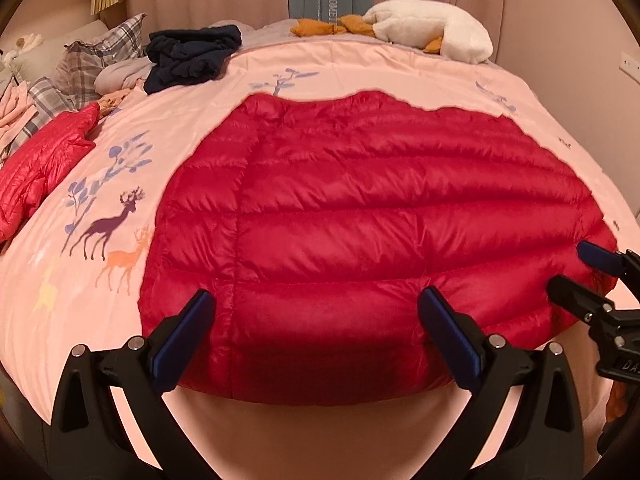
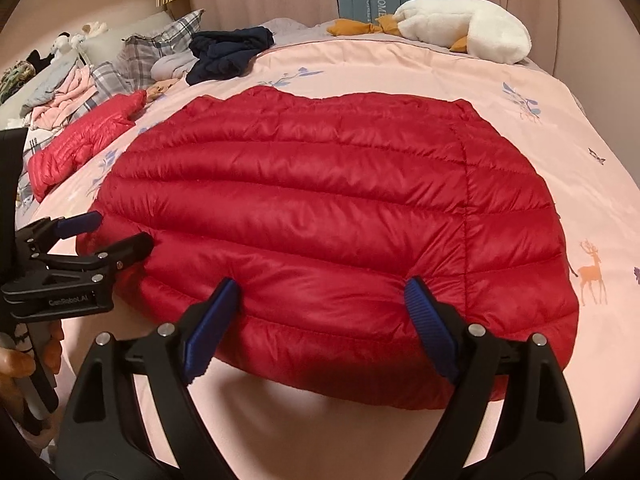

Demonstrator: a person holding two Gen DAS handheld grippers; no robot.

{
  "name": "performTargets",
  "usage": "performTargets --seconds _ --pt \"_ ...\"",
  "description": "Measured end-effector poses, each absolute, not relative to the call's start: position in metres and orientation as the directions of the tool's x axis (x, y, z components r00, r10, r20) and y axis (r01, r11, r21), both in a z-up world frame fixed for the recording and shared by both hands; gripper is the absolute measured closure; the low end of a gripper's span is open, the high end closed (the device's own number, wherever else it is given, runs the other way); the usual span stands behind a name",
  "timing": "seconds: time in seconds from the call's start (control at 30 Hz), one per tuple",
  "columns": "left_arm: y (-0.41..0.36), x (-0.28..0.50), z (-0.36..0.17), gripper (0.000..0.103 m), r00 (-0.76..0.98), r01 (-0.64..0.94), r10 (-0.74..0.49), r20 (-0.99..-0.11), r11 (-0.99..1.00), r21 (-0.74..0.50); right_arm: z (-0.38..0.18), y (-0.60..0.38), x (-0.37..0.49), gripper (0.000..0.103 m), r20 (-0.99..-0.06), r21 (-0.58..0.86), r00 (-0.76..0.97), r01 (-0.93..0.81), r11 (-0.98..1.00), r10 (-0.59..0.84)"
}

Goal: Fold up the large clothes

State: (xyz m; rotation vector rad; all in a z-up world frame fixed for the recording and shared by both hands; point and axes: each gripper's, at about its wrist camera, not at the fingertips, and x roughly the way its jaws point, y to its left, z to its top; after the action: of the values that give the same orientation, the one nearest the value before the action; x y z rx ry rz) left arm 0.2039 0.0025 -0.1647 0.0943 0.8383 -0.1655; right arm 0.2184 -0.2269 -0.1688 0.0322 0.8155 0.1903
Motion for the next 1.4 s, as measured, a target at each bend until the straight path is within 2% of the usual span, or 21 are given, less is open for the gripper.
performTargets --seconds 0.27,0.5,0.7,0.83,1.0,1.2,1.4 --pt "0.005 0.199 -0.163 0.001 0.655 0.18 -0.109 -0.748 0.984 0.014 -0.163 -0.233 0.208 0.017 -0.705 0.13 0.682 -0.146 0.981 0.195" --pt "0.009 0.19 -0.174 0.001 0.636 0.178 -0.099 -0.766 0.984 0.02 -0.172 -0.23 0.204 0.017 -0.743 0.09 0.651 -0.136 0.987 0.157" --pt "0.013 0.178 -0.168 0.001 0.624 0.18 -0.098 -0.775 0.983 0.02 -0.158 -0.243 0.183 0.017 -0.735 0.136 0.655 -0.111 0.985 0.175" --pt "0.014 0.167 -0.151 0.001 0.654 0.165 -0.07 -0.753 0.985 0.052 -0.139 -0.248 0.172 0.014 -0.709 0.15 0.681 -0.104 0.983 0.181" --pt "0.008 0.154 -0.119 0.001 0.707 0.157 -0.059 -0.705 0.985 0.075 -0.11 -0.25 0.158 0.003 -0.669 0.145 0.72 -0.116 0.983 0.183" --pt "0.002 0.146 -0.092 0.001 0.728 0.163 -0.07 -0.682 0.984 0.074 -0.083 -0.253 0.152 0.002 -0.646 0.169 0.74 -0.101 0.981 0.187" --pt "0.005 0.144 -0.075 0.001 0.698 0.183 -0.136 -0.703 0.983 -0.009 -0.065 -0.266 0.159 0.002 -0.693 0.255 0.692 -0.029 0.966 0.204"
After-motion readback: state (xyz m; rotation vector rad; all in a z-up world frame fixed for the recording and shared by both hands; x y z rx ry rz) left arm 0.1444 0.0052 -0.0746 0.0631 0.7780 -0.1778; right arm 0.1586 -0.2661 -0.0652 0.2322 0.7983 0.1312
